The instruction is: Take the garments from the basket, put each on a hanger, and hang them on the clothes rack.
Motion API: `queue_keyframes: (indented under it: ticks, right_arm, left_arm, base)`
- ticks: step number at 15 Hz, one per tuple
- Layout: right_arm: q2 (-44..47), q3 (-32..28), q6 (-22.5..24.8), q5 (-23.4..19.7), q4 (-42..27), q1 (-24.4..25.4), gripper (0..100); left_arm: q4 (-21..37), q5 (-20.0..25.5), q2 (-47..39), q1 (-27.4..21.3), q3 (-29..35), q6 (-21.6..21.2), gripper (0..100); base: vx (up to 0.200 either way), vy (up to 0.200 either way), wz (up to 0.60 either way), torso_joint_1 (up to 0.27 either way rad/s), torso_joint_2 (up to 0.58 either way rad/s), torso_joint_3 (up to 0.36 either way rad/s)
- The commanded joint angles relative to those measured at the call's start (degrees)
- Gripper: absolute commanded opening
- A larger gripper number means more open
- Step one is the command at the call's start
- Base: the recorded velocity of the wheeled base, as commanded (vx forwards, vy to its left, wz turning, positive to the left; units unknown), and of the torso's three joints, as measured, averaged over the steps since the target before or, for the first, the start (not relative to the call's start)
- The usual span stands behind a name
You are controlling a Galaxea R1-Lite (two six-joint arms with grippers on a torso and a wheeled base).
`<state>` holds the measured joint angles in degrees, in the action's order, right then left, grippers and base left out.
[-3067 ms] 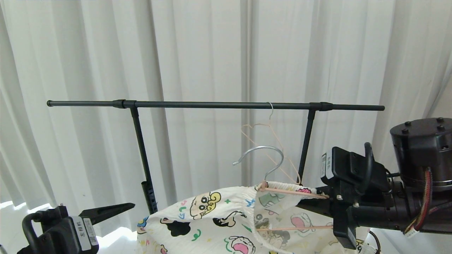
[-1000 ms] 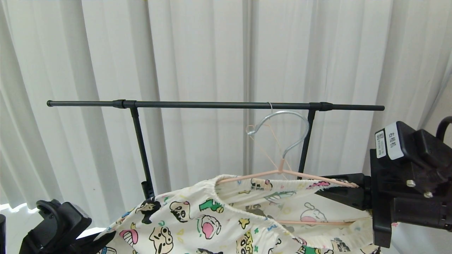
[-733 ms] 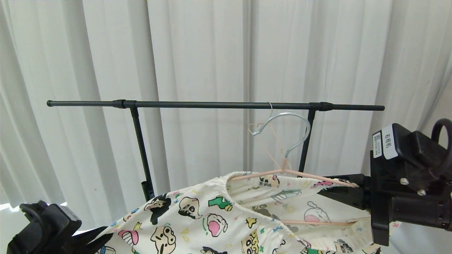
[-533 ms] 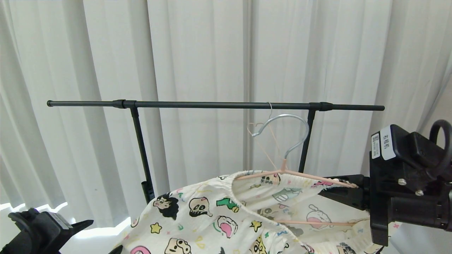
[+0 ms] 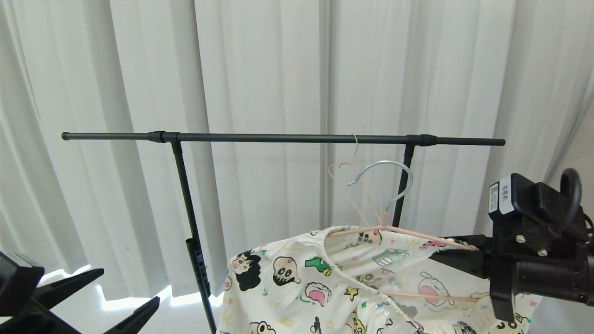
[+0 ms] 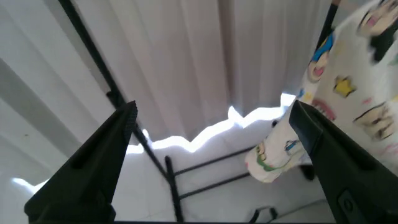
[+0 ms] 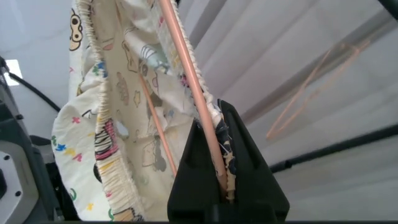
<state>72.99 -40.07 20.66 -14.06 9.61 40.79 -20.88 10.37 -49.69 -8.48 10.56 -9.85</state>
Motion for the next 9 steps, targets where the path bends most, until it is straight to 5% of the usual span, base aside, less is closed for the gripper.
queue_keyframes:
  ticks: [1,4,7,9]
  right_arm:
    - [-0.1,1.0,-0.3,0.1,-0.3,-3.2,0]
    - [0.2,0.0,-4.5,6.1,-3.7,-5.9,0]
    - [0.8,-1.9,-13.0,18.8,-11.2,-6.1,0]
    - [0.9,-2.1,-19.9,22.6,-12.7,-6.1,0]
  left_arm:
    - [0.0,-0.1,0.4,-0.2,5.3,3.7,100]
    - [0.0,-2.4,-5.1,-0.1,9.9,4.5,100]
    - [0.0,-15.2,-10.9,0.1,6.6,-6.1,100]
    - [0.0,-16.0,-11.3,-0.6,6.7,-8.8,100]
  base:
    - [0.0,0.0,0.0,0.0,0.0,0.0]
    - [0.0,0.0,0.0,0.0,0.0,0.0]
    - [0.0,0.0,0.0,0.0,0.0,0.0]
    - [0.0,0.0,0.0,0.0,0.0,0.0]
